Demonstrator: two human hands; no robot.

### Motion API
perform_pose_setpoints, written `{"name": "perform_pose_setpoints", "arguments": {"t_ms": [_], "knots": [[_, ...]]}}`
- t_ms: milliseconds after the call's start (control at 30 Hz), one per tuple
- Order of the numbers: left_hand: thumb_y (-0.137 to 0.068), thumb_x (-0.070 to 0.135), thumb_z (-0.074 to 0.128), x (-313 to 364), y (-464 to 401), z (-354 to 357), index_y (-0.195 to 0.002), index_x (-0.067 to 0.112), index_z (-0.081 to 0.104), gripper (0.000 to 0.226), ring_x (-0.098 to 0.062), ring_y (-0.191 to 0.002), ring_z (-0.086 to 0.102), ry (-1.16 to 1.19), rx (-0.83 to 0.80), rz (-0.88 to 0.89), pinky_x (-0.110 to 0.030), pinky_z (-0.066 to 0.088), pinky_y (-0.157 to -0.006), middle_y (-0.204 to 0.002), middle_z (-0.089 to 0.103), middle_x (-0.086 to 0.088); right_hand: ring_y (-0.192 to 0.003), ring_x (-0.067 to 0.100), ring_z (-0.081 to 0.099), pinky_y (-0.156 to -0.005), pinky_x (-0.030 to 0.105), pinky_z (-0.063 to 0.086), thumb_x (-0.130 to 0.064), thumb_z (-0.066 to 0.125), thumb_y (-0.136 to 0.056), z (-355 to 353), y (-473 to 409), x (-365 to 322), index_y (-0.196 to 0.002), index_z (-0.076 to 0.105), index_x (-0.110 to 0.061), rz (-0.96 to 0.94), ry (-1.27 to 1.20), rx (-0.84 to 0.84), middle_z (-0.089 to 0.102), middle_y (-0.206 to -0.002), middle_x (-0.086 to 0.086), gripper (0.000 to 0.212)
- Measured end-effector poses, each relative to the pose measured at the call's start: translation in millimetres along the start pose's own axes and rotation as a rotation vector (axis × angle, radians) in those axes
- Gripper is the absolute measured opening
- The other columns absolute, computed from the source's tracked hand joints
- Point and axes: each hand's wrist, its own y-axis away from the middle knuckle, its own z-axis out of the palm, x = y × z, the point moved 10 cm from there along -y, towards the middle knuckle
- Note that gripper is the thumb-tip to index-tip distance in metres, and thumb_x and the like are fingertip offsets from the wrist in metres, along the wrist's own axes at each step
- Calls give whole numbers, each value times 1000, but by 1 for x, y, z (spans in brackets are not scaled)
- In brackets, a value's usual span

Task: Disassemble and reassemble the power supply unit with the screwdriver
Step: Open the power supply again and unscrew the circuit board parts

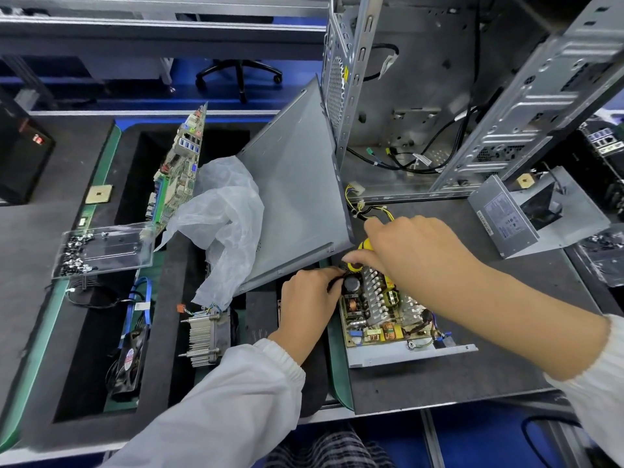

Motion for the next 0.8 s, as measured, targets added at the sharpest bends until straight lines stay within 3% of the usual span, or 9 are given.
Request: {"name": "perform_pose_setpoints", "arguments": {"t_ms": [100, 133, 167, 233, 300, 367, 533, 667, 800], "knots": [[-90, 21, 68, 2, 0, -2, -106, 22, 76, 19, -29, -75, 69, 6, 12, 10, -37, 53, -62, -79, 75, -5, -40, 16, 56, -44, 19, 23, -77, 53, -71, -21, 1, -3, -46, 29, -18, 66, 240, 135, 54, -43, -4, 69], [-89, 21, 68, 2, 0, -3, -106, 22, 76, 18, -30, -74, 68, 3, 12, 8, -37, 53, -61, -77, 74, -6, -41, 15, 56, -45, 19, 23, -78, 51, -71, -21, 3, -4, -44, 25, -16, 73, 242, 117, 55, -46, -4, 72], [-89, 20, 69, 3, 1, -3, -104, 22, 77, 17, -30, -71, 68, -4, 15, 11, -35, 52, -59, -75, 74, -6, -54, 16, 61, -48, 22, 26, -75, 48, -77, -15, 4, -5, -51, 36, -16, 45, 199, 75, 60, -61, -2, 65], [-87, 18, 71, 6, 2, -4, -101, 21, 78, 16, -27, -68, 68, -11, 31, 29, -30, 49, -56, -73, 74, -4, -82, 18, 58, -54, 26, 31, -51, 52, -90, -6, 6, -14, -98, 48, -15, -80, 38, 43, 50, -99, 3, 37], [-87, 17, 70, 6, 1, -5, -103, 20, 78, 18, -25, -72, 70, 5, 35, 26, -30, 51, -59, -80, 76, -3, -71, 13, 39, -52, 23, 28, -14, 55, -87, -9, 13, -21, -114, 34, -16, -202, -117, -8, 34, -103, 3, 34], [-88, 16, 69, 4, 0, -3, -106, 19, 77, 19, -26, -73, 70, 27, 31, 21, -32, 53, -62, -83, 76, -4, -69, 13, 31, -53, 24, 29, -7, 48, -88, -8, 15, -22, -113, 34, -16, -225, -111, -21, 33, -104, 3, 31], [-88, 5, 65, 7, 8, 1, -109, 10, 75, 23, -27, -71, 69, 112, 25, 49, -40, 57, -66, -83, 75, -10, -99, 22, 56, -62, 30, 35, -35, 29, -104, -4, 4, -15, -111, 38, -13, -154, 45, 13, 49, -108, 3, 25], [-83, -1, 71, 9, 11, -5, -102, 4, 75, 20, -24, -71, 69, 179, 74, 49, -32, 56, -68, -85, 74, -11, -57, 11, 62, -47, 24, 25, -66, 45, -86, -14, 3, -6, -76, 58, -23, -41, 290, 134, 60, -67, -8, 47], [-84, 4, 72, 3, 5, -10, -94, 2, 76, 11, -18, -70, 68, 262, 65, -10, -31, 55, -72, -83, 74, -8, -31, 14, 48, -46, 18, 17, -73, 61, -68, -24, 2, -5, -42, 48, -22, -6, 273, 282, 48, -38, -7, 58]]}}
